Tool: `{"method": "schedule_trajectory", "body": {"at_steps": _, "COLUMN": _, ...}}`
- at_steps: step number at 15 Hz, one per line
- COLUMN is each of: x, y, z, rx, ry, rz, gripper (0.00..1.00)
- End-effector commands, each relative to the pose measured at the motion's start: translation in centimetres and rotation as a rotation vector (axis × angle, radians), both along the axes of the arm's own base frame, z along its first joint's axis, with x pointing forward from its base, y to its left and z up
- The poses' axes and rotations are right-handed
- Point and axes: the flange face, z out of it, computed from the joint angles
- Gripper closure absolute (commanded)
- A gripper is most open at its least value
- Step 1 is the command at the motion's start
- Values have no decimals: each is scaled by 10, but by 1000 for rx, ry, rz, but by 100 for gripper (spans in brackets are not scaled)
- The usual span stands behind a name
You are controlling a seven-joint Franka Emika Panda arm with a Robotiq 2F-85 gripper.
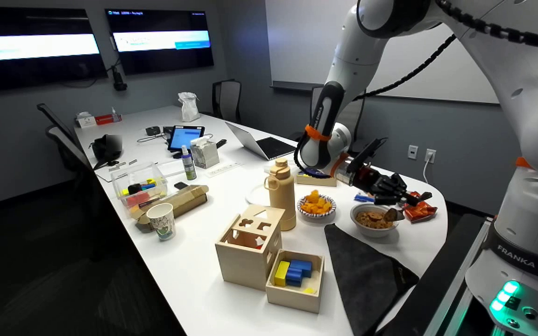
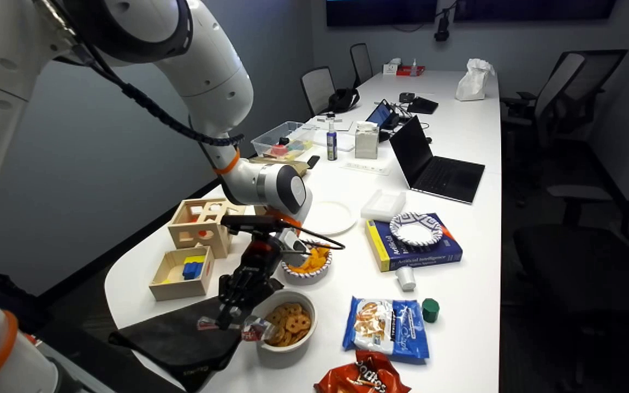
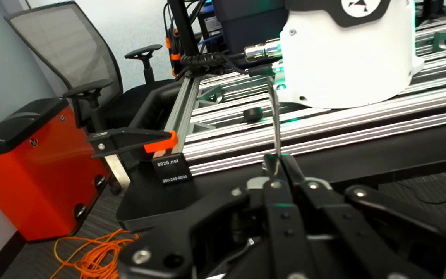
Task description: Stir inside the white bowl with the kitchen utensil
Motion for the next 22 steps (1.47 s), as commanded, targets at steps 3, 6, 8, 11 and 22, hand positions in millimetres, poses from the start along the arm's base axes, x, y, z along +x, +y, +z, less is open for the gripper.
{"method": "schedule_trajectory", "body": {"at_steps": 3, "x": 20, "y": -7, "z": -17, "rx": -118, "ry": -4, "rz": -123, "gripper": 99}}
{"method": "schedule_trajectory", "body": {"at_steps": 6, "x": 27, "y": -6, "z": -17, "rx": -134, "ry": -40, "rz": -142, "gripper": 99}}
{"method": "schedule_trajectory", "body": {"at_steps": 8, "x": 31, "y": -5, "z": -14, "rx": -123, "ry": -68, "rz": -135, "gripper": 99}}
{"method": "schedule_trajectory", "body": {"at_steps": 11, "x": 34, "y": -4, "z": -14, "rx": -76, "ry": -81, "rz": -100, "gripper": 99}}
{"method": "schedule_trajectory", "body": {"at_steps": 22, "x": 24, "y": -9, "z": -17, "rx": 75, "ry": 1, "rz": -79, "gripper": 99}}
